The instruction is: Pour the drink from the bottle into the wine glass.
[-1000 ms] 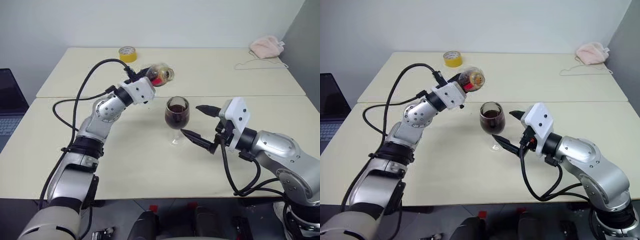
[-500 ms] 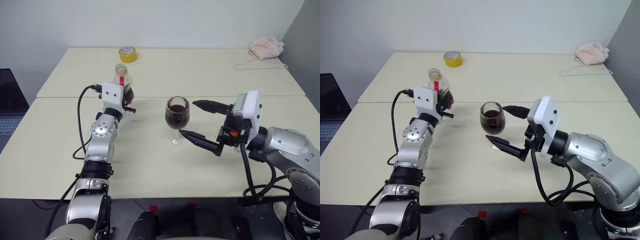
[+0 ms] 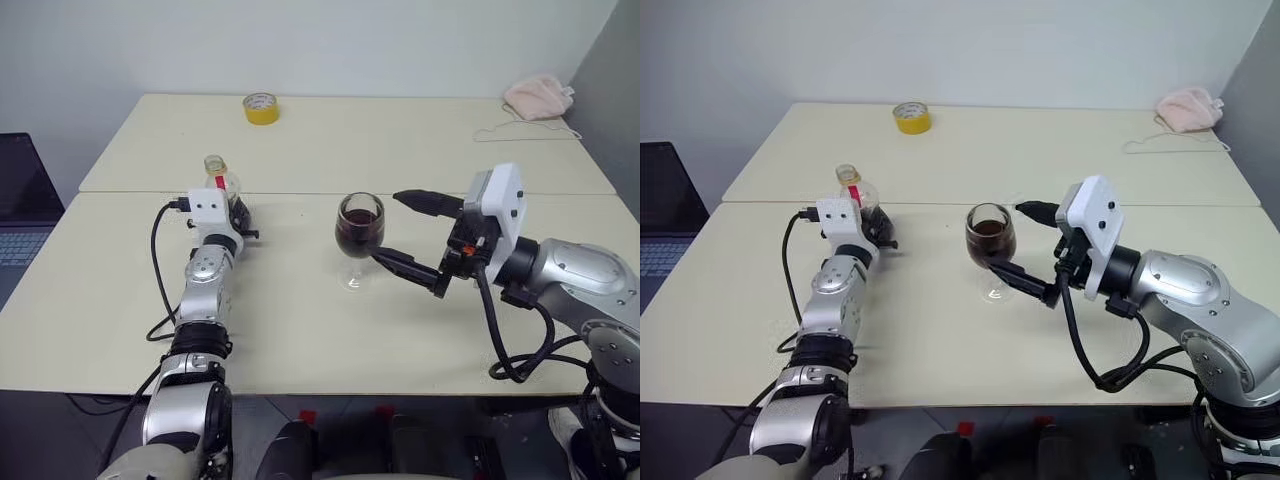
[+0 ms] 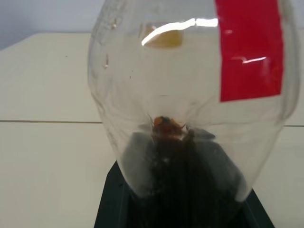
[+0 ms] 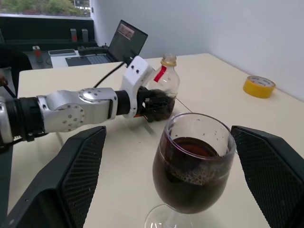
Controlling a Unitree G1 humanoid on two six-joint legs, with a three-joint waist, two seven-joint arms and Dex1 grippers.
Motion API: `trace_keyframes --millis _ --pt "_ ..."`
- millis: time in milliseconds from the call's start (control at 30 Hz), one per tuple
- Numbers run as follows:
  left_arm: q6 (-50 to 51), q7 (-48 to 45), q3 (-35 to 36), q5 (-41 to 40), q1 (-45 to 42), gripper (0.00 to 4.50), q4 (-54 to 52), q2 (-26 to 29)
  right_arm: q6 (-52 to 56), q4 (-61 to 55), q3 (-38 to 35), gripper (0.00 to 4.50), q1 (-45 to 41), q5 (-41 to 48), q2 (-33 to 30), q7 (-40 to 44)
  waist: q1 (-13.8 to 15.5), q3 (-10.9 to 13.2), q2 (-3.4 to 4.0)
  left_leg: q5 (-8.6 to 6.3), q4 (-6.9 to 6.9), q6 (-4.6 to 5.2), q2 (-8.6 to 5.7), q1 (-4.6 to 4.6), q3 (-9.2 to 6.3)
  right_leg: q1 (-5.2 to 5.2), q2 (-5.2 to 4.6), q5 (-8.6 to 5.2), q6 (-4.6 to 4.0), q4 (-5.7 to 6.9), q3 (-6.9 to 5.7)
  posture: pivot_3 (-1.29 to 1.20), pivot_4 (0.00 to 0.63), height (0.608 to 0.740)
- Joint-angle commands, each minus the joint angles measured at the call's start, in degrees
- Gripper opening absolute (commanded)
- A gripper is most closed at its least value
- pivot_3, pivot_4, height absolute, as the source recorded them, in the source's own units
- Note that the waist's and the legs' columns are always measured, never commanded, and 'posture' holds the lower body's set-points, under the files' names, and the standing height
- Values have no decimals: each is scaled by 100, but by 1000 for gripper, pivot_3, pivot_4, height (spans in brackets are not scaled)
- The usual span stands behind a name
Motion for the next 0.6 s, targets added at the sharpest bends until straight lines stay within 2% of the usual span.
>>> trace_keyframes --millis 33,500,600 --pt "-184 -209 90 -179 -216 742 80 1 -21 -161 -78 4500 -101 100 -81 28 14 0 0 0 0 0 0 0 -1 0 0 0 0 0 0 0 150 740" --pt "-301 -880 114 -231 -455 742 856 184 -135 -210 -49 4500 51 91 -78 130 36 -2 -2 0 2 1 -3 0 -2 2 -3 0 0 0 -2 0 150 740" --pt "-372 -909 83 -170 -453 1682 953 218 -146 -212 -43 4500 65 87 -71 140 36 -3 -2 0 2 1 -3 1 -1 2 -3 0 0 0 -1 0 150 740"
